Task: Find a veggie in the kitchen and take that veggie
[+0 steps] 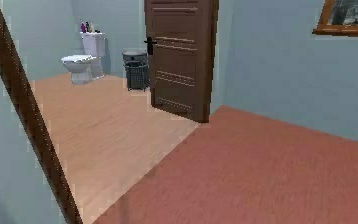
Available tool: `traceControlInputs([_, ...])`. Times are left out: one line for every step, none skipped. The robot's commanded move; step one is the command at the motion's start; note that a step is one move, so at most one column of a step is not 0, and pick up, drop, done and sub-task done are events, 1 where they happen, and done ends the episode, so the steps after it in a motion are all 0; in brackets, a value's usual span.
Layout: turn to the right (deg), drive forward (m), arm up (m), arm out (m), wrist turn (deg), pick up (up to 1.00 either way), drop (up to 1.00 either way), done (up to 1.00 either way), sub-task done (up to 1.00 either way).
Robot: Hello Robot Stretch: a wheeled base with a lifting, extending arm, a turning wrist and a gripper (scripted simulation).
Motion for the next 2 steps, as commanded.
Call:
traceControlInputs([0.0, 1.0, 0.0, 0.0, 0.0, 0.0, 0.0, 0.0, 0.0])
traceControlInputs([-3.0, 0.0, 0.0, 0.0, 0.0, 0.0, 0.0, 0.0, 0.0])
